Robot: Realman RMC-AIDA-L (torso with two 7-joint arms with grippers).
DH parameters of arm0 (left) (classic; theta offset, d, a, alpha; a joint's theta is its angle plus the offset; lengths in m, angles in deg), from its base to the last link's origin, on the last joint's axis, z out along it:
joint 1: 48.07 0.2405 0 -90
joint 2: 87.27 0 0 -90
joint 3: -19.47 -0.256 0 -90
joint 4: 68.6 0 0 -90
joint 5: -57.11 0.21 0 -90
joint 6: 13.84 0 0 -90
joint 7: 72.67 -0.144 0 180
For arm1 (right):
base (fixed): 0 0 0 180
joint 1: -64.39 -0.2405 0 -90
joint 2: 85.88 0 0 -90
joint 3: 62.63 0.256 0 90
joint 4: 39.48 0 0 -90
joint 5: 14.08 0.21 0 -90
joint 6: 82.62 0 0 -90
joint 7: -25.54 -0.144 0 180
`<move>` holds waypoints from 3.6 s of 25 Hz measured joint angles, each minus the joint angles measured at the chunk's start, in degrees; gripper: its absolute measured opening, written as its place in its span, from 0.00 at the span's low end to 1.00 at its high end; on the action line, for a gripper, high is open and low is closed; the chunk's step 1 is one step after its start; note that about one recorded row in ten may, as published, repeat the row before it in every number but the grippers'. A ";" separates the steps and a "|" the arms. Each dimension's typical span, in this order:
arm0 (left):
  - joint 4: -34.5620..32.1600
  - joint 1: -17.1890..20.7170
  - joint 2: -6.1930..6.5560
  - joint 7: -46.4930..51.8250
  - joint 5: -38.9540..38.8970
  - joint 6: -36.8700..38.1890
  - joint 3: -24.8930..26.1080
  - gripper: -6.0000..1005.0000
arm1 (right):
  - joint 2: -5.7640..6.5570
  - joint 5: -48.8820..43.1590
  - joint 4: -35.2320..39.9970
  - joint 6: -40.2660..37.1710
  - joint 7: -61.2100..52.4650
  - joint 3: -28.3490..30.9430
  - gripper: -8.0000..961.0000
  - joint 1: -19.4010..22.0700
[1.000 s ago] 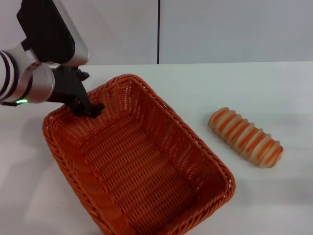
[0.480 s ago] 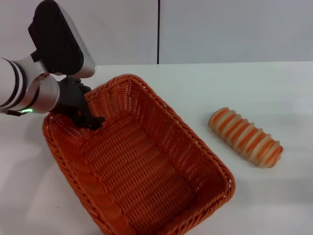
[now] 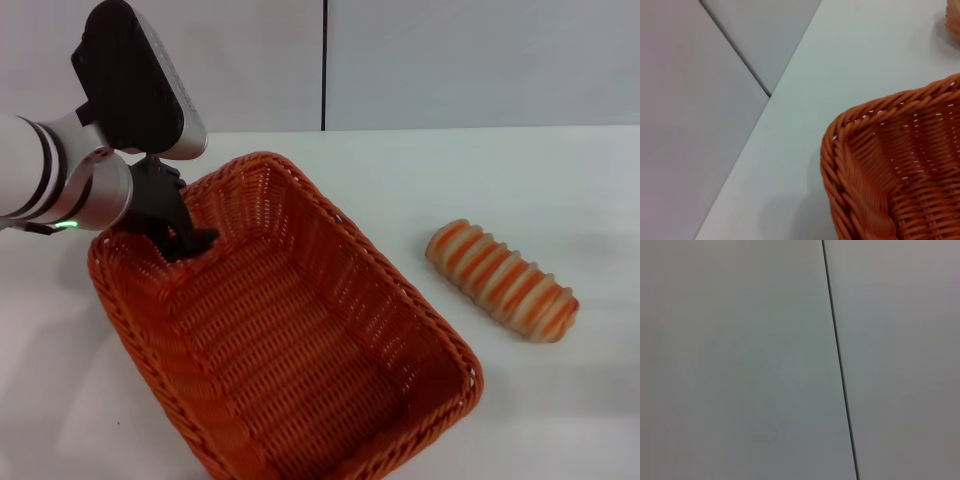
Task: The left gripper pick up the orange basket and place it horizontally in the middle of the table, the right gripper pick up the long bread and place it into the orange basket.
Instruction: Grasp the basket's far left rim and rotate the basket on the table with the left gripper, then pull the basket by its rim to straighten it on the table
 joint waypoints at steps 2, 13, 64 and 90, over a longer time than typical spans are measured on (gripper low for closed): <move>0.03 -0.09 0.00 -0.31 -0.20 -0.10 -0.19 0.61 | 0.00 0.04 0.04 0.19 0.00 0.02 0.64 -0.02; 0.84 -0.41 0.00 1.36 0.58 -3.01 -1.80 0.33 | 0.08 0.27 0.27 0.79 0.00 0.01 0.64 -0.20; -19.89 38.23 0.00 37.84 -11.41 -30.41 -4.96 0.18 | 0.47 -0.13 1.85 1.65 -0.62 -0.53 0.64 -2.29; -15.49 41.17 0.36 37.68 -11.89 -39.88 -11.16 0.18 | 0.31 -0.12 1.85 2.26 -0.62 -0.61 0.64 -2.15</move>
